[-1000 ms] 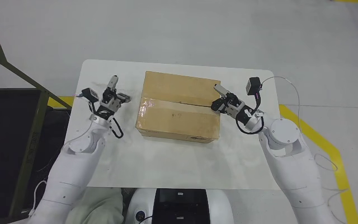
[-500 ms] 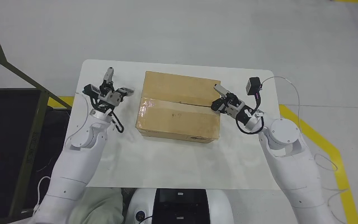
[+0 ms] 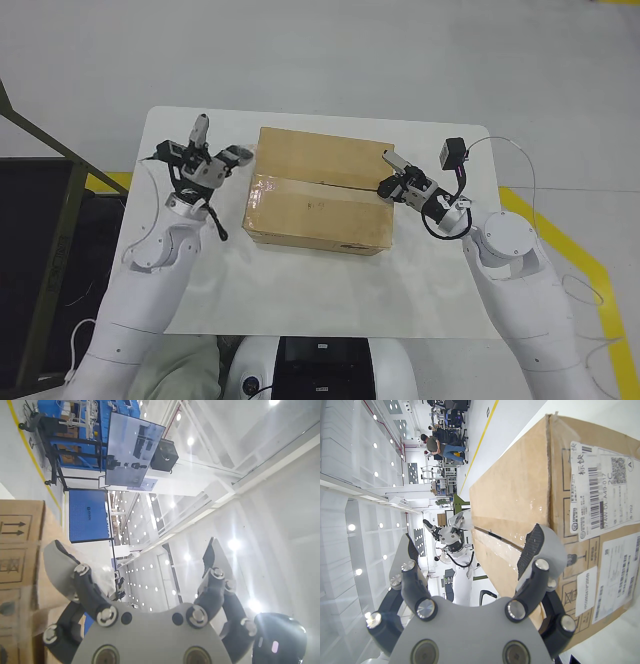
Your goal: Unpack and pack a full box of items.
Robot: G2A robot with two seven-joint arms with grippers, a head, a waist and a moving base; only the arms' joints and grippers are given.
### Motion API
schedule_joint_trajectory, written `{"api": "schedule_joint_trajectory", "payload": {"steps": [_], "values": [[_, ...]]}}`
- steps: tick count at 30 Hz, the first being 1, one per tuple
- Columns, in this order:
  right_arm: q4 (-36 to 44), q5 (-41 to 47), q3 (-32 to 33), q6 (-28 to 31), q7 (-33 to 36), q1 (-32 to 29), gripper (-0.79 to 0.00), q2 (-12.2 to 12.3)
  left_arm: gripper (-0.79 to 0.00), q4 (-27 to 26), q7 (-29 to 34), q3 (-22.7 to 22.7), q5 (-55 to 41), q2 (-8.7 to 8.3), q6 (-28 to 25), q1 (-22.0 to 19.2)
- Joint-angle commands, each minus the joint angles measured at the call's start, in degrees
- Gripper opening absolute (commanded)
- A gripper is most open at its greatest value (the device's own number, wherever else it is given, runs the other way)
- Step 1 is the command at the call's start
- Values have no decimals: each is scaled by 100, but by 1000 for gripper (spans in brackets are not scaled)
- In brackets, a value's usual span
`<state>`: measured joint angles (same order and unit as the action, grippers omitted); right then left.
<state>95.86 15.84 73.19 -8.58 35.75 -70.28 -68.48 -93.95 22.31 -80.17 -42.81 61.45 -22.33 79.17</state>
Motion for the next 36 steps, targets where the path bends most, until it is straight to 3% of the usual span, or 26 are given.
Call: {"api": "schedule_joint_trajectory", "payload": {"steps": [1,14,28,36], "values": [[0,0,0,0,0,0,0,0,0,-93,5,32,122,13,-17,13],[0,0,0,0,0,0,0,0,0,-654,-314,418,1359,122,-115,68],[0,0,0,0,0,0,0,0,0,-367,-1012,1043,3245,287,-138,-179],[0,0,0,0,0,0,0,0,0,-399,-1111,1265,4056,344,-220,-176]]}}
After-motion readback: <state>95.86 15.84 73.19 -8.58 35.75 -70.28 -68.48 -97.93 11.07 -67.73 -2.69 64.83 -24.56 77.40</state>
